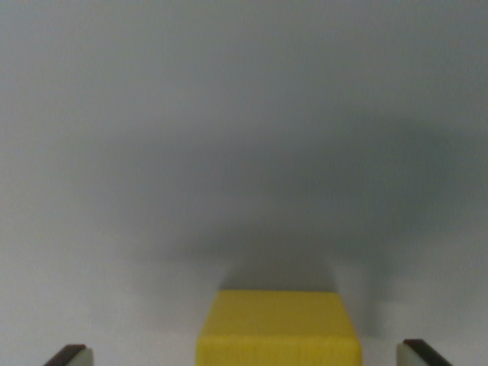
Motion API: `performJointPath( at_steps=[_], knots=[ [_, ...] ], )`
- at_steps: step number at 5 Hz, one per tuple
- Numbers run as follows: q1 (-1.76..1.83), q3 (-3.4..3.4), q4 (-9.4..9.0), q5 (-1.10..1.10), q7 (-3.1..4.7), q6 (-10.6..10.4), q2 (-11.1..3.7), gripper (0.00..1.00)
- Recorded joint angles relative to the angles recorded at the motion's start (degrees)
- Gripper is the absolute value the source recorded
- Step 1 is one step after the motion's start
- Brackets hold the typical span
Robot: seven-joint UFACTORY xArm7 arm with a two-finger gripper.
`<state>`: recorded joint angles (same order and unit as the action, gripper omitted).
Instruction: Pick yellow cube
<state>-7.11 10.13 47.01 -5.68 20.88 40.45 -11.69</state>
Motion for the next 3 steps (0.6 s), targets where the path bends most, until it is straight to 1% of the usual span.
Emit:
performJointPath(
  at_steps=[1,2,3],
  knots=[
    [-0.14,0.23,-1.21,-0.08,0.59,-1.35,-0.29,0.00],
    [-0.14,0.23,-1.21,-0.08,0.59,-1.35,-0.29,0.00],
    [-0.25,0.42,-2.18,-0.14,1.07,-2.43,-0.53,0.00]
  ],
)
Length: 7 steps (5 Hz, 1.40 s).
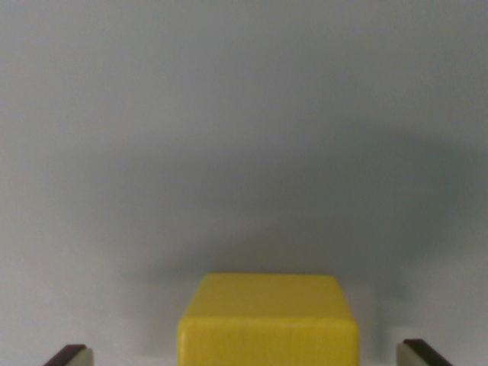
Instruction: Pick yellow cube
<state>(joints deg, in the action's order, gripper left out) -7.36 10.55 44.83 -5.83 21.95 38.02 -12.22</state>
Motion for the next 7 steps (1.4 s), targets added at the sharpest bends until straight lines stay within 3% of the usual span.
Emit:
performJointPath(
  at_steps=[7],
  knots=[
    [-0.14,0.23,-1.21,-0.08,0.59,-1.35,-0.29,0.00]
  ],
)
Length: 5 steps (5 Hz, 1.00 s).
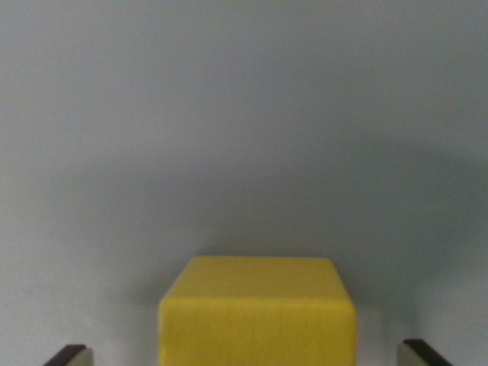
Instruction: Pick yellow cube
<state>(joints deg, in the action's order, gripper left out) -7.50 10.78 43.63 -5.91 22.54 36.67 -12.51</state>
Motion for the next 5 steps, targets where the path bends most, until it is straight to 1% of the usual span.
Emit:
performJointPath(
  at_steps=[2,3,5],
  knots=[
    [0.00,0.00,0.00,0.00,0.00,0.00,0.00,0.00],
    [0.00,0.00,0.00,0.00,0.00,0.00,0.00,1.00],
    [0.00,0.00,0.00,0.00,0.00,0.00,0.00,1.00]
  ],
)
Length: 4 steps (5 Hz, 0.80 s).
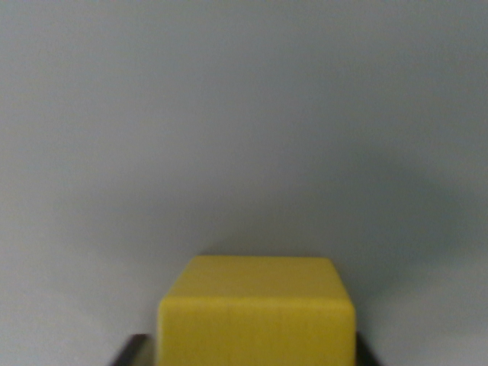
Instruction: Pick yellow cube
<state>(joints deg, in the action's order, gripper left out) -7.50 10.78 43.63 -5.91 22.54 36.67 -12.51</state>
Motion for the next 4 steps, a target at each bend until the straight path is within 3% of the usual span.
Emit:
performJointPath(
  at_steps=[4],
  knots=[
    [0.01,0.01,0.34,0.08,-0.07,0.62,0.29,1.00]
  ],
)
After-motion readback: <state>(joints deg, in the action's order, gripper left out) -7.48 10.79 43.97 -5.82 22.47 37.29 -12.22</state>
